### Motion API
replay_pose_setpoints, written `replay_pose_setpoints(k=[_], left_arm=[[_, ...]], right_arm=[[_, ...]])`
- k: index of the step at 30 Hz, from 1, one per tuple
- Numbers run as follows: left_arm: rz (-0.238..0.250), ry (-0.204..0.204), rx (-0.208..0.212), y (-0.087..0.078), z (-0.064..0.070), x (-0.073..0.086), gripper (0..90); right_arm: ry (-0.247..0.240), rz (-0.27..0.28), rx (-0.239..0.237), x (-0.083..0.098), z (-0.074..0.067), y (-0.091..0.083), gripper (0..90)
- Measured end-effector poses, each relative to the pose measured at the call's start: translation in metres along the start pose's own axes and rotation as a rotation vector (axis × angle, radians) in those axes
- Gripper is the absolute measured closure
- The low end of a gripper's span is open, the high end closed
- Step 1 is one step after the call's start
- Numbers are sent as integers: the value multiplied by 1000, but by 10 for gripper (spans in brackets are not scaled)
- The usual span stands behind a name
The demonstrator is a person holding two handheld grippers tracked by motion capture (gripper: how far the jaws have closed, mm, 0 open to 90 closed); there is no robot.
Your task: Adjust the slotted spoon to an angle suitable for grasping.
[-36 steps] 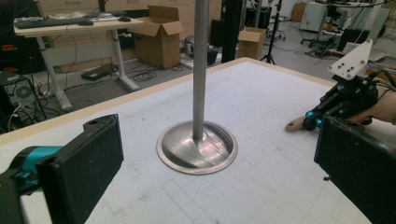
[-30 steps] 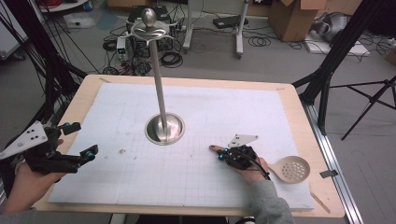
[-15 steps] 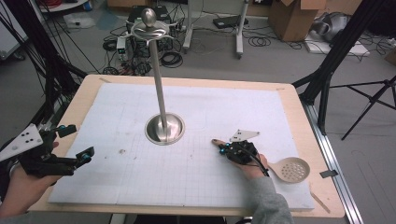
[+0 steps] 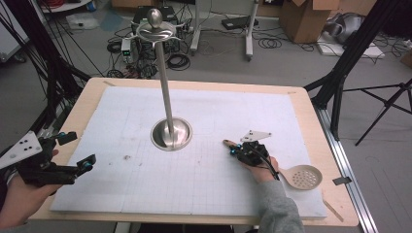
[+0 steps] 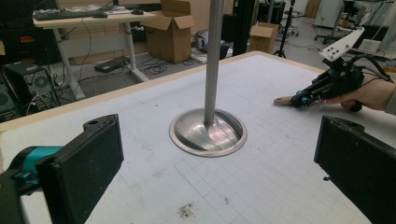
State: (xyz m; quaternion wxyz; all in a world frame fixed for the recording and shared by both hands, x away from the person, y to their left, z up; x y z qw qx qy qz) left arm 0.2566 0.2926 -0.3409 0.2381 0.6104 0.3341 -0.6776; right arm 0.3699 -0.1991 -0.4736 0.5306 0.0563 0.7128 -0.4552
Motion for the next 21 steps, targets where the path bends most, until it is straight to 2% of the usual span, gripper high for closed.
replay_pose_setpoints(k=[5, 13, 17, 19, 21], left_arm=[[-5, -3, -4, -1, 0, 2, 17], [-5, -5, -3, -1, -1, 2, 17], [1, -7, -2, -1, -2, 1, 17], [9, 9, -13, 0, -3, 0, 17], [21, 8, -15, 1, -3, -2, 17]], right_arm=[[21, 3, 12, -1, 6, 2, 898], [22, -2, 25, -3, 9, 2, 897], [44, 47, -29, -13, 10, -16, 898], [36, 66, -38, -20, 11, -30, 898], [36, 83, -42, -25, 13, -42, 898]])
Point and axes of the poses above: each handheld gripper's, and its own axes: y roughly forward along the jaws, x roughly out of its underside, z roughly to its right, the point moved 4 cm from there along y, roughly forward along the jaws, and after that the axes turned 3 degrees about z, right-handed, at the moved point
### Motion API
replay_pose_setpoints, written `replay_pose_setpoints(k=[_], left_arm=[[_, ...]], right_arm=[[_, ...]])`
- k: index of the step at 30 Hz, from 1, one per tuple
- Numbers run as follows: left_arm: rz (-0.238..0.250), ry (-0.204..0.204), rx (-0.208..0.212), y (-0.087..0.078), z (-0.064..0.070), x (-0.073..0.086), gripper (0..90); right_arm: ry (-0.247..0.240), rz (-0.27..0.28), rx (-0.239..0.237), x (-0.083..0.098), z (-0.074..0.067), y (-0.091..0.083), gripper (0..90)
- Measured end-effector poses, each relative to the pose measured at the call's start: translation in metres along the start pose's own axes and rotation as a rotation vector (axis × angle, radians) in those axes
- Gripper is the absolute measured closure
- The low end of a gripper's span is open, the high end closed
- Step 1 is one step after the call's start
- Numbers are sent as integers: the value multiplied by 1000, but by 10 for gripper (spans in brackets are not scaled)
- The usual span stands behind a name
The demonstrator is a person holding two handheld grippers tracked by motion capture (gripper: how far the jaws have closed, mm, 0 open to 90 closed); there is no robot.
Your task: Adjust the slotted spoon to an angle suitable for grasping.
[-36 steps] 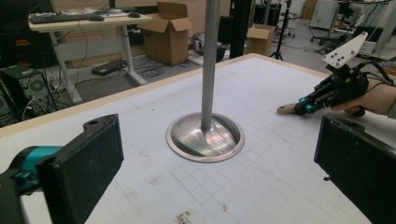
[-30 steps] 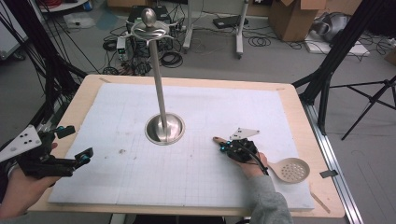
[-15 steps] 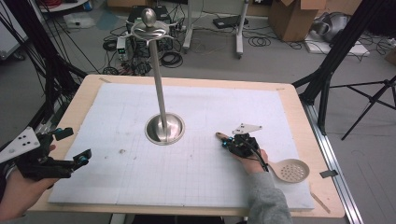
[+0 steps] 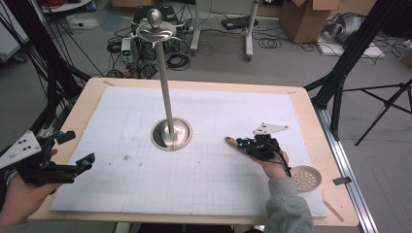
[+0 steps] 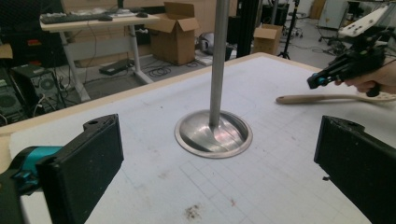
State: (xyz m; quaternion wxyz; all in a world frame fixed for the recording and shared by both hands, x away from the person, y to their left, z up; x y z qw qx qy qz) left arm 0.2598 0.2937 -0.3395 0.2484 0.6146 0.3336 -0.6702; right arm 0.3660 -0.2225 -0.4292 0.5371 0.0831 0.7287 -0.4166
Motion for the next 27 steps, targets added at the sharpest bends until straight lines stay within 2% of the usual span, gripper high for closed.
replay_pose_setpoints(k=[2, 3, 5, 6, 10, 11, 12, 14, 15, 17, 18, 20, 24, 27], left_arm=[[4, 1, 12, 3, 2, -2, 17], [4, 1, 12, 3, 2, -2, 18], [5, 2, 26, 7, 3, -4, 17], [5, 2, 31, 9, 4, -4, 18], [-5, -1, 49, 16, 5, -4, 17], [-7, -2, 51, 18, 5, -4, 18], [-11, 0, 56, 20, 5, -3, 17], [-13, -2, 62, 24, 6, -3, 18], [-15, -2, 66, 25, 7, -3, 17], [-19, 3, 73, 28, 8, -3, 18], [-17, 1, 75, 29, 9, -3, 17], [-18, -1, 78, 31, 9, -3, 17], [-22, -4, 79, 33, 8, -2, 17], [-23, -7, 79, 34, 8, -2, 17]], right_arm=[[-1, -1, -20, -4, 0, -13, 897], [-1, -1, -20, -4, 0, -13, 897], [-23, -12, -15, -5, 0, -19, 896], [-52, -29, -15, -6, 0, -27, 888], [-82, -38, -7, -4, 3, -40, 860], [-101, -30, -3, -3, 6, -46, 858], [-111, -28, 20, 0, 11, -56, 844], [-110, -27, 28, 1, 13, -59, 835], [-121, -10, 26, 5, 17, -69, 811], [-117, -7, 24, 6, 19, -72, 798], [-127, -12, 31, 9, 22, -79, 746], [-129, -14, 28, 10, 22, -81, 729], [-138, -22, 21, 12, 24, -90, 612], [-140, -37, 19, 13, 25, -95, 477]])
Point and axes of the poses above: each handheld gripper's, and its own axes: y roughly forward along the jaws, x roughly out of its underside, z roughly to its right, the point moved 4 cm from there along y, roughly forward along the jaws, and after that the axes turned 3 degrees about z, right-handed, at the moved point
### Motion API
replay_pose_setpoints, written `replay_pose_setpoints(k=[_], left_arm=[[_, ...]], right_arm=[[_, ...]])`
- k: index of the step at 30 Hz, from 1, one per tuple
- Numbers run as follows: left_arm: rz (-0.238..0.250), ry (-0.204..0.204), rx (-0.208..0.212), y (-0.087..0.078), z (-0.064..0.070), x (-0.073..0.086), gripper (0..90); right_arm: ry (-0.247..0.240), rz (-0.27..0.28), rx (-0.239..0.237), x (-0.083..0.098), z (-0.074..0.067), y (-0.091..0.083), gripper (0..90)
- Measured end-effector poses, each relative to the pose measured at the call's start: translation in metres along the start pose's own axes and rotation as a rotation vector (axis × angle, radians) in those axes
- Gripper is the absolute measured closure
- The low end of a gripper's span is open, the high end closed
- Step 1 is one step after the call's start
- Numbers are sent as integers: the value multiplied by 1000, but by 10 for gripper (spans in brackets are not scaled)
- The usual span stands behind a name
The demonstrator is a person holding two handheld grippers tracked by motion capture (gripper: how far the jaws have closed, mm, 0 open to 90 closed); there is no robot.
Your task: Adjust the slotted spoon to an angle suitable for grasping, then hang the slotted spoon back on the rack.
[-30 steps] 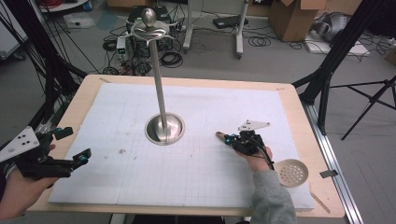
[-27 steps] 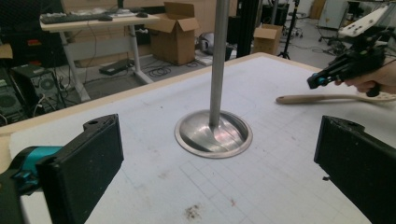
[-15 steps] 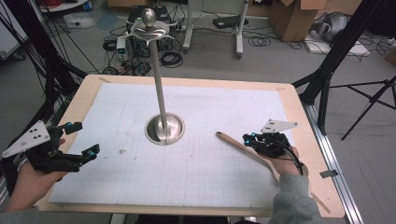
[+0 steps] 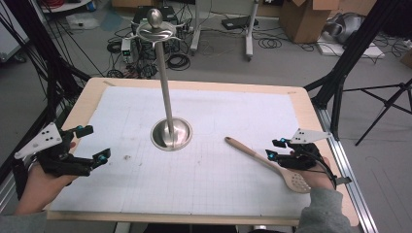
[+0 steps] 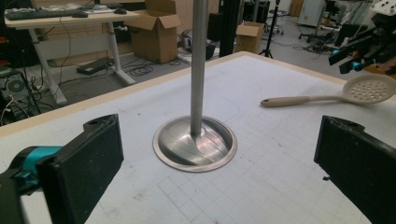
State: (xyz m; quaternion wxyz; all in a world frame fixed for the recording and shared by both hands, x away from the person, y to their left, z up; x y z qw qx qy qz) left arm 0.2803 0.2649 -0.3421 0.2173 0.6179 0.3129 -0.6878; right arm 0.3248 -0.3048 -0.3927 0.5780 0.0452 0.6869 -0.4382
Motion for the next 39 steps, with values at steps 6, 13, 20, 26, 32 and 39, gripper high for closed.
replay_pose_setpoints(k=[6, 13, 20, 26, 32, 39], left_arm=[[3, 0, -1, 0, 0, -1, 18], [5, -3, -5, -2, -2, -1, 17], [-5, -6, -3, 0, -3, 2, 17], [-2, -1, 0, 0, -1, 1, 17], [1, -5, 12, 0, -1, 1, 18], [10, -1, 28, 1, 3, -1, 17]], right_arm=[[31, -6, 9, 2, 5, -2, 153], [29, 9, -2, 3, 6, -4, 90], [37, -14, -21, 8, 7, -6, 90], [28, -28, -30, 10, 8, -7, 91], [9, -59, -46, 11, 8, -3, 91], [-14, -96, -67, 12, 7, 5, 91]])
Point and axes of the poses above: each handheld gripper's, and its own axes: y roughly forward along the jaws, x roughly out of its underside, z roughly to its right, the point moved 4 cm from there along y, roughly forward along the jaws, and after that the axes turned 3 degrees about z, right-handed, at the moved point
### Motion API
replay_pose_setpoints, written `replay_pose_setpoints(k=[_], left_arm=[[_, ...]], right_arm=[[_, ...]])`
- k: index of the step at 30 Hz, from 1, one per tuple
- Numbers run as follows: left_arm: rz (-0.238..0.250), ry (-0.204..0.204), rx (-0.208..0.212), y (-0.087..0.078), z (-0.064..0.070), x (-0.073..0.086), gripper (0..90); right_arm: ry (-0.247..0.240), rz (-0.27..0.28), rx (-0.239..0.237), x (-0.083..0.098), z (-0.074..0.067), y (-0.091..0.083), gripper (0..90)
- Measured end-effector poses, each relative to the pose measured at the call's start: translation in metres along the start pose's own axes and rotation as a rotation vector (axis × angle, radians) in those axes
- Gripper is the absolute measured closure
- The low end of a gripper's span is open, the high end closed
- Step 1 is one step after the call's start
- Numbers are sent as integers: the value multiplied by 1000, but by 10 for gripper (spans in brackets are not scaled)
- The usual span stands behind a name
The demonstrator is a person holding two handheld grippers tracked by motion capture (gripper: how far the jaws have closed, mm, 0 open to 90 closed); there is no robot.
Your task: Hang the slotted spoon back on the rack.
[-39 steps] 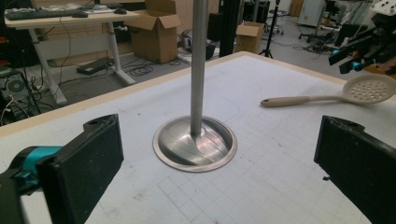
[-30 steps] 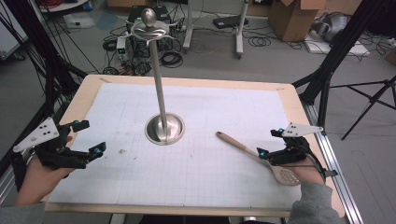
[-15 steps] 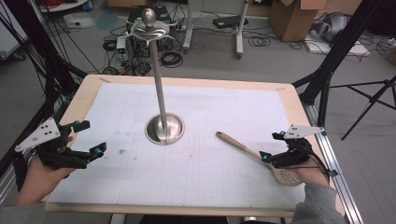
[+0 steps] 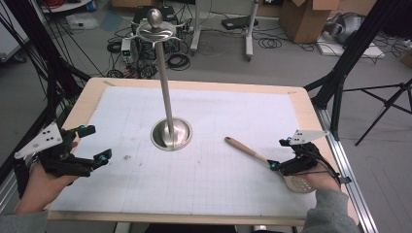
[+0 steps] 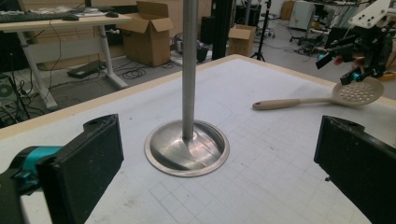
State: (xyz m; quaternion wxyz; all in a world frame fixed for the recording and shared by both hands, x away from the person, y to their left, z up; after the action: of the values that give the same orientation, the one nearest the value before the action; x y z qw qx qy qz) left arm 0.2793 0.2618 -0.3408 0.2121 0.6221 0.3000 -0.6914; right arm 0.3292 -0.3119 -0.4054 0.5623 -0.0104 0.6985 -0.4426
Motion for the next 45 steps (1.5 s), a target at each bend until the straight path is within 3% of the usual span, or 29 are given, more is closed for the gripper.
replay_pose_setpoints(k=[7, 9, 12, 25, 31, 39, 45], left_arm=[[-7, -5, -10, 0, -3, 2, 17], [-7, -6, -10, 0, -3, 2, 17], [-3, -6, -12, -2, -3, 2, 18], [-12, -6, -12, -1, -3, 4, 17], [-13, -1, -12, -2, -1, 3, 18], [-21, -3, -11, -1, -2, 5, 17], [-22, -1, -14, -2, -2, 5, 17]], right_arm=[[-22, -43, -25, 2, 1, 10, 98], [-22, -52, -43, 3, 1, 11, 150], [-32, -67, -64, 4, 0, 13, 155], [-35, -157, -72, 12, 3, 25, 174], [-26, -193, -79, 17, 4, 27, 240], [-24, -266, -54, 24, 4, 31, 353], [-21, -287, -53, 28, 6, 31, 404]])
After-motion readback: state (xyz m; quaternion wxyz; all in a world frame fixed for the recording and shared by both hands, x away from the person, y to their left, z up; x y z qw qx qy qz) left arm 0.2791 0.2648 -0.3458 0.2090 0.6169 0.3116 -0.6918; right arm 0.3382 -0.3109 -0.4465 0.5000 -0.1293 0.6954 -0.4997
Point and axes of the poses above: each handheld gripper's, and its own axes: y roughly forward along the jaws, x roughly out of its underside, z roughly to its right, the point moved 4 cm from there along y, roughly forward along the jaws, and after that the axes turned 3 degrees about z, right-handed, at the moved point
